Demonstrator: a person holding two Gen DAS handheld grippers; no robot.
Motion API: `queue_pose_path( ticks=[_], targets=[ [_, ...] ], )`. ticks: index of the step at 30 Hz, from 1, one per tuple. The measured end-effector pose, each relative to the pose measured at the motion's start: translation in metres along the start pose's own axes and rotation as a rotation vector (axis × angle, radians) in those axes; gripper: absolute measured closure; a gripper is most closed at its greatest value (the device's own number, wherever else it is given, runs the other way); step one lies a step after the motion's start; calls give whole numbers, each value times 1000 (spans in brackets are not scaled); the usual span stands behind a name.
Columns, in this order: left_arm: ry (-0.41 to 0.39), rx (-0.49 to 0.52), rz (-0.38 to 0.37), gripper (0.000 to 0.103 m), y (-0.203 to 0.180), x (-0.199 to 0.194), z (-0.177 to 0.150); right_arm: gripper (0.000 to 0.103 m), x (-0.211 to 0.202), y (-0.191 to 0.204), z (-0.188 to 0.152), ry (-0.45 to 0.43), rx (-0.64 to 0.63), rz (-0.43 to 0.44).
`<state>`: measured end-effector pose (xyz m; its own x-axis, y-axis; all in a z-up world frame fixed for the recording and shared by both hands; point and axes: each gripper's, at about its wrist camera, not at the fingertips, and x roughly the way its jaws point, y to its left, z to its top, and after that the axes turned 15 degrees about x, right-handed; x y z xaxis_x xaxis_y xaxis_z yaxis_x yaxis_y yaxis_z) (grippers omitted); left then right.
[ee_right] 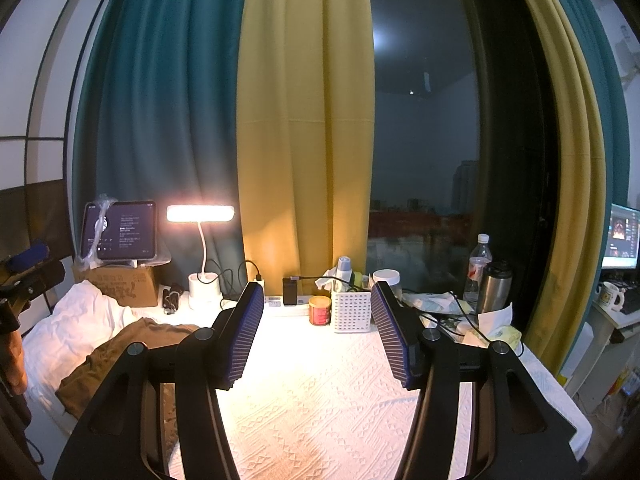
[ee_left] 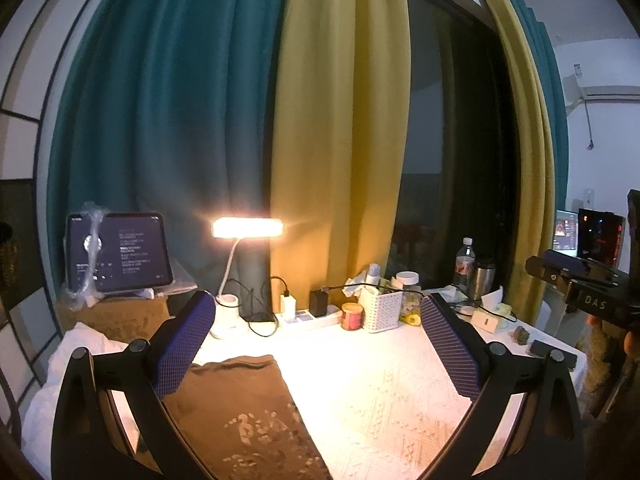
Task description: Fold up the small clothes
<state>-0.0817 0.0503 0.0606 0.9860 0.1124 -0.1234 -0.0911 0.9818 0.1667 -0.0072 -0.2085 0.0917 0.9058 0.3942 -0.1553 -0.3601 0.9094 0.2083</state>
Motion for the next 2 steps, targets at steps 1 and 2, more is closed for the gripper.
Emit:
queue_pose_path(
  ticks=[1,2],
  targets=[
    [-2,5,-4,2,0,0,0,44,0,0,0,0,-1,1],
    [-7,19,-11,2,-2,-1,1,44,-1,-1,0,0,-1,0]
  ],
)
